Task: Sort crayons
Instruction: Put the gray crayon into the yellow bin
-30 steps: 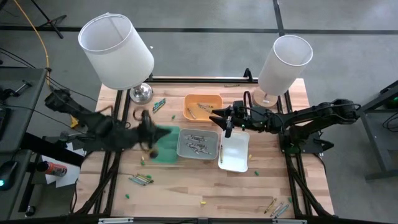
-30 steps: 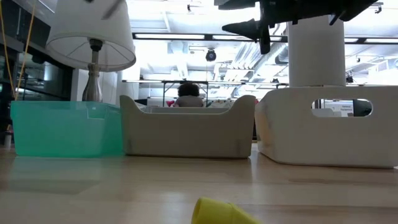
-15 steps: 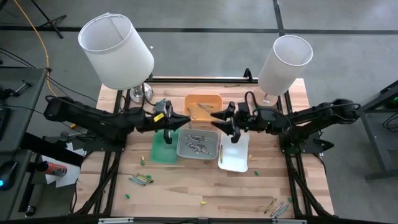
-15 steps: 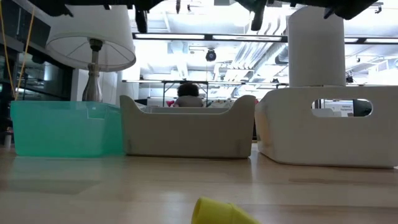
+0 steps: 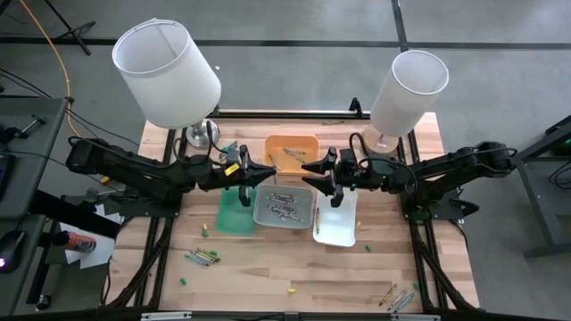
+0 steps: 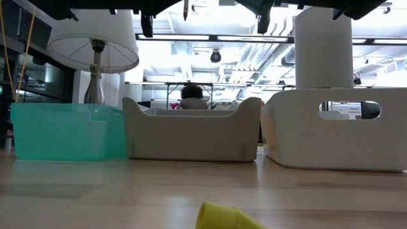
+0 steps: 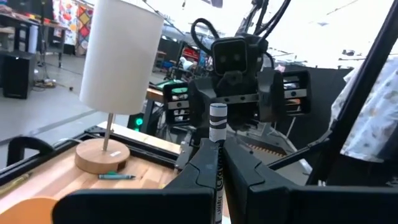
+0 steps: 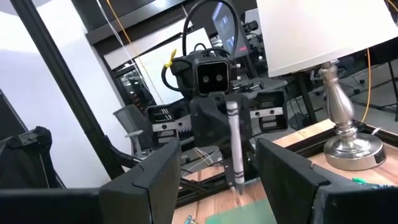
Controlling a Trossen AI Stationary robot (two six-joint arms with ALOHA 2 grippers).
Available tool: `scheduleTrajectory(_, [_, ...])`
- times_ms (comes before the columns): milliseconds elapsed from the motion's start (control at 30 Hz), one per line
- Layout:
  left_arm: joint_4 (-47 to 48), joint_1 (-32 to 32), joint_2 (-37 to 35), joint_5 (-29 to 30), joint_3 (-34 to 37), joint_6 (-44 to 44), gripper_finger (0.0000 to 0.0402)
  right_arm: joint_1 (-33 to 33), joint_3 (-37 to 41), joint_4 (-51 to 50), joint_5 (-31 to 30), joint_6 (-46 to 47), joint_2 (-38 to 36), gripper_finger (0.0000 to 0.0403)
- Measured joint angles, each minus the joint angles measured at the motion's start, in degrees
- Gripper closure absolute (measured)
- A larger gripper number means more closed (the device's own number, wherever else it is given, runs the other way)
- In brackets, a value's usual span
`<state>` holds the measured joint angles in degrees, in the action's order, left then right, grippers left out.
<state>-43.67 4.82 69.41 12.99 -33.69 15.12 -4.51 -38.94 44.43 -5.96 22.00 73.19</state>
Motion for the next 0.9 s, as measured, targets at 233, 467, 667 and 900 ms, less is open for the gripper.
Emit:
scheduleTrajectory(233, [15.46, -6.14, 0.37, 0.73, -7.46, 0.62, 0.0401, 0.02, 0.00, 4.19, -0.40, 0.17, 0.02, 0.0203])
scheduleTrajectory(467, [46.88, -18.15, 10.14, -1.94, -24.94, -5.92, 0.0401, 0.02, 0.00, 4.46, -5.15, 0.00, 0.02, 0.0203])
scheduleTrajectory(667, [58.65, -23.01, 22.92, -5.50, -31.40, -6.18, 0.0401, 0.02, 0.00, 4.64, -5.96, 0.83, 0.02, 0.0203])
scheduleTrajectory(900, [57.36, -23.17, 31.76, -6.95, -32.20, -3.36, 0.0394, 0.02, 0.00, 4.34, -5.97, 1.77, 0.02, 0.0203])
